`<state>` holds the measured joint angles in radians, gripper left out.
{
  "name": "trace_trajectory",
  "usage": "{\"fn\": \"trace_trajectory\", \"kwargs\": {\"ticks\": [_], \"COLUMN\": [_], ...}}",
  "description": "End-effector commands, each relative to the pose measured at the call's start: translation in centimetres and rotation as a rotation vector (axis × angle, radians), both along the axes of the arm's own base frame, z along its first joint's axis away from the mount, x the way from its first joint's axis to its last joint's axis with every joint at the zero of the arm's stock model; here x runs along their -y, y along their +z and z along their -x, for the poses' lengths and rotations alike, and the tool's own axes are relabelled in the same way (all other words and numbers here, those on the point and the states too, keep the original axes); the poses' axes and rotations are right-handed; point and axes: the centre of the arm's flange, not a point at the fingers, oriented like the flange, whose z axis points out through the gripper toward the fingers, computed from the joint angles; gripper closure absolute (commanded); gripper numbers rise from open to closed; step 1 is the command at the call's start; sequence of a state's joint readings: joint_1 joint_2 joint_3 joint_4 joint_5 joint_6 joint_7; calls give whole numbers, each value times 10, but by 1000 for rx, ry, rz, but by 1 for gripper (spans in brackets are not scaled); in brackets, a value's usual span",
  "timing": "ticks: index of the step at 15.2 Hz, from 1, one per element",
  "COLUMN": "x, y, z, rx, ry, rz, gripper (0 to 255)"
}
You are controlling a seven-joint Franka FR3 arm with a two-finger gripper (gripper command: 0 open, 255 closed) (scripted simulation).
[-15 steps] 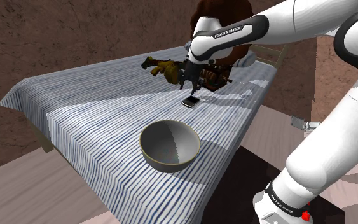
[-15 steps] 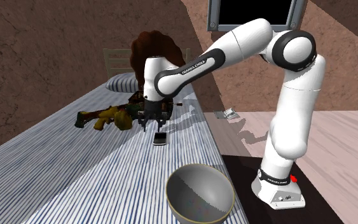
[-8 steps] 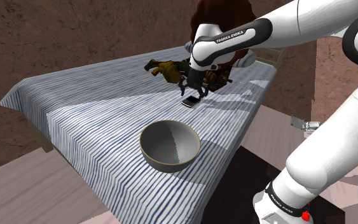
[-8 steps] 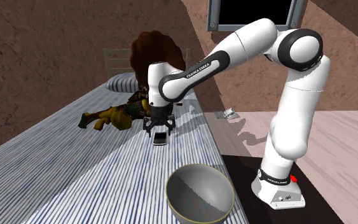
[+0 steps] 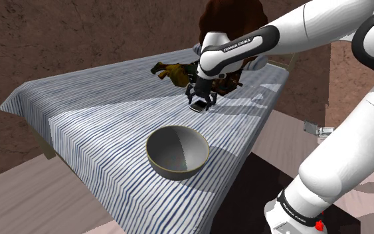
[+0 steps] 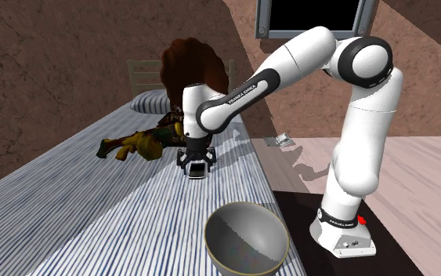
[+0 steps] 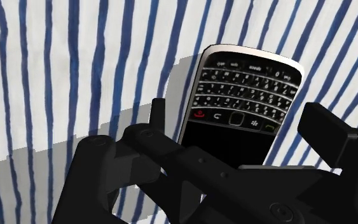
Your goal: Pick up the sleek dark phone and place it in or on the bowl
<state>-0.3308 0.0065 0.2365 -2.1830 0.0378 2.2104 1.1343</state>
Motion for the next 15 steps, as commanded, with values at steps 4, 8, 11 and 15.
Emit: {"fn": "trace_trajectory", "kwargs": {"ticks": [4,8,11,15], "x": [0,0,0,0], "y": [0,0,0,5], "z": [0,0,0,0], "rx": [0,0,0,0], "ry": [0,0,0,0], "rz": [0,0,0,0], "gripper": [0,255,255,255]}}
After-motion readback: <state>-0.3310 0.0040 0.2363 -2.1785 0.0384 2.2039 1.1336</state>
